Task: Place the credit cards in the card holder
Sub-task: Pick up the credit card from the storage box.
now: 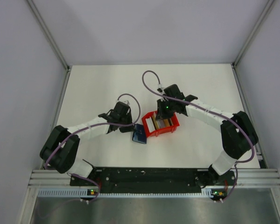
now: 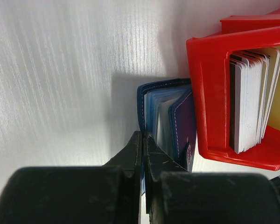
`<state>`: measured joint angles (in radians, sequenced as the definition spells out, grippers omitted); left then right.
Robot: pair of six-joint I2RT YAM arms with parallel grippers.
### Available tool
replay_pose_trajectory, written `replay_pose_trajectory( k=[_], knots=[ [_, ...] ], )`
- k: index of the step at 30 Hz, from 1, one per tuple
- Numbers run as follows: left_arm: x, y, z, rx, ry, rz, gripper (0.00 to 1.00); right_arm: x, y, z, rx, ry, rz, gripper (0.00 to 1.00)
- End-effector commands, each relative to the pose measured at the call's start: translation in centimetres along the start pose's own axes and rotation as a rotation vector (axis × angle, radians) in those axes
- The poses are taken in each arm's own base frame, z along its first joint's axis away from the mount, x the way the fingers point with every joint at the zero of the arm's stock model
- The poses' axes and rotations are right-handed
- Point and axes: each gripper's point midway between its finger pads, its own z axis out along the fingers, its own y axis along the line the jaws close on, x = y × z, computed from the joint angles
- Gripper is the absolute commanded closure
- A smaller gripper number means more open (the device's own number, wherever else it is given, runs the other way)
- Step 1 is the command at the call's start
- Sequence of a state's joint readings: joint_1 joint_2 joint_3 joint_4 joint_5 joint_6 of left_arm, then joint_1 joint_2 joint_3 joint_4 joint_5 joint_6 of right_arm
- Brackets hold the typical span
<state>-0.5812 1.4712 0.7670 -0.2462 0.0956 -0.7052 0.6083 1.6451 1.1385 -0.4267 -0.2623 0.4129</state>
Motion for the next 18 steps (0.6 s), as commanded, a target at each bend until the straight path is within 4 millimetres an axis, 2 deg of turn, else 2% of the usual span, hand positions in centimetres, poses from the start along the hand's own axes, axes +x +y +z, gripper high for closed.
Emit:
replay_pose_trajectory(
  k=[1,5,7,9,13,18],
  knots=[
    [-2.0,-1.9,-0.4,0.057,-0.059,0.015,1.0,-1.4,2.0,-0.9,-0.102,-0.047,-0.031,0.93],
    [-2.0,-1.8,-0.4,0.056,-0.058,0.015,1.0,-1.3,2.4,-0.8,-0.128,-0.04,-0.021,0.94],
    [-2.0,-1.9,-0.4,0.056,-0.055,0.015,1.0,-1.5,2.3,-0.8,-0.114,-0.051,-0.019,0.99],
    [-2.2,-1.9,-0.5,0.056,-0.062,0.014,1.0,-1.6,2.2,-1.0,-0.11,-0.057,-0.023,1.0],
    [-2.1,-1.8,-0.4,0.053,-0.058,0.017,1.0,-2.0,1.4,-1.3,-0.056,-0.084,-0.03,1.0],
    [-2.2,-2.0,-0.8,0.063,-0.068,0.02,1.0,-3.7,1.0,-3.6,-0.013,-0.173,-0.043,1.0]
  ],
)
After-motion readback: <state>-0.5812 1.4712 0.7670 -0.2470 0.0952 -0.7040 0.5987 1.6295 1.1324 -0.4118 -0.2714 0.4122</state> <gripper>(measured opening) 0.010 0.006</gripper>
